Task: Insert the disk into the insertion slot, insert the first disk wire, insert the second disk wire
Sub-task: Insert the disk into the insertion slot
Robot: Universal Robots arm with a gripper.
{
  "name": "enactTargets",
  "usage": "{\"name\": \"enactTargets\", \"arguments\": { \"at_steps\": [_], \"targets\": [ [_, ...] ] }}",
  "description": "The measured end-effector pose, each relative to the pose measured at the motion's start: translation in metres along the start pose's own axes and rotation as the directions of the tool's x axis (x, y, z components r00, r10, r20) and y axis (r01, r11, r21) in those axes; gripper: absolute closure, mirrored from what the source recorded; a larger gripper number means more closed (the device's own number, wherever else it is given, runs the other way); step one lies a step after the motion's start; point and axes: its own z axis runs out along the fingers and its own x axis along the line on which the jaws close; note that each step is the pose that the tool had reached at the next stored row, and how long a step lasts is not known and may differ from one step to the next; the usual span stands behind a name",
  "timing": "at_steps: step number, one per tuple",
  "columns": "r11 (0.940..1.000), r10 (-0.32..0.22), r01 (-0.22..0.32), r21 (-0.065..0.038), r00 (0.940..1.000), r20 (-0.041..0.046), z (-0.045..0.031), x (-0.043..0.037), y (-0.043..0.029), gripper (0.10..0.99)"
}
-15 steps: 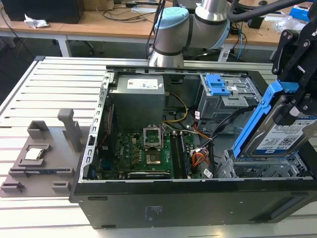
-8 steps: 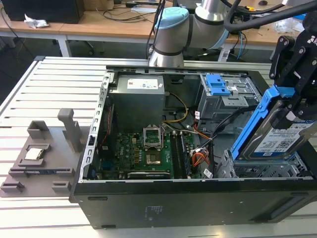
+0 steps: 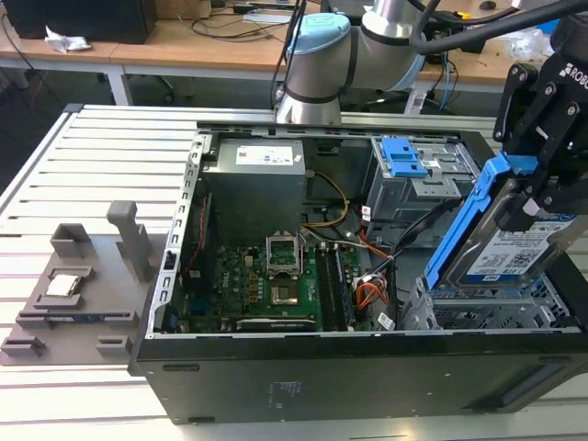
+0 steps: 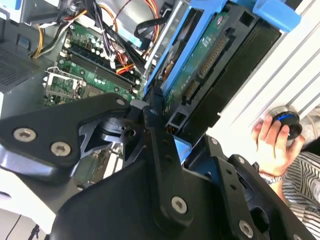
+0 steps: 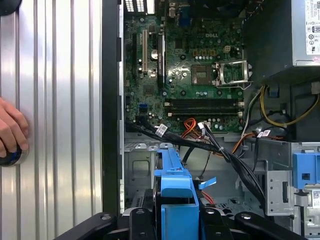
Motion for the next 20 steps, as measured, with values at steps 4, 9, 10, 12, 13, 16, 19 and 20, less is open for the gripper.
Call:
{"name": "enactTargets", "arguments": {
  "at_steps": [4, 9, 10, 12, 13, 16, 19, 20],
  "targets": [
    [1.0, 0.0, 0.0, 0.0, 1.0, -0.0003, 0.0019, -0.0001, -0.002, 0.722],
    [1.0, 0.0, 0.0, 0.0, 1.0, -0.0001, 0.0092, -0.0001, -0.0023, 0.722],
    [1.0, 0.0, 0.0, 0.0, 1.0, -0.0002, 0.0107, -0.0001, -0.0024, 0.722],
    [1.0, 0.0, 0.0, 0.0, 1.0, -0.0001, 0.0129, -0.0001, -0.0025, 0.722],
    [1.0, 0.0, 0.0, 0.0, 1.0, -0.0002, 0.0139, -0.0002, -0.0025, 0.722],
    [1.0, 0.0, 0.0, 0.0, 1.0, -0.0003, 0.0166, -0.0002, -0.0026, 0.722],
    [1.0, 0.0, 0.0, 0.0, 1.0, -0.0003, 0.021, -0.0002, -0.0028, 0.722],
    [1.0, 0.0, 0.0, 0.0, 1.0, -0.0001, 0.0228, -0.0002, -0.0028, 0.722]
  ]
}}
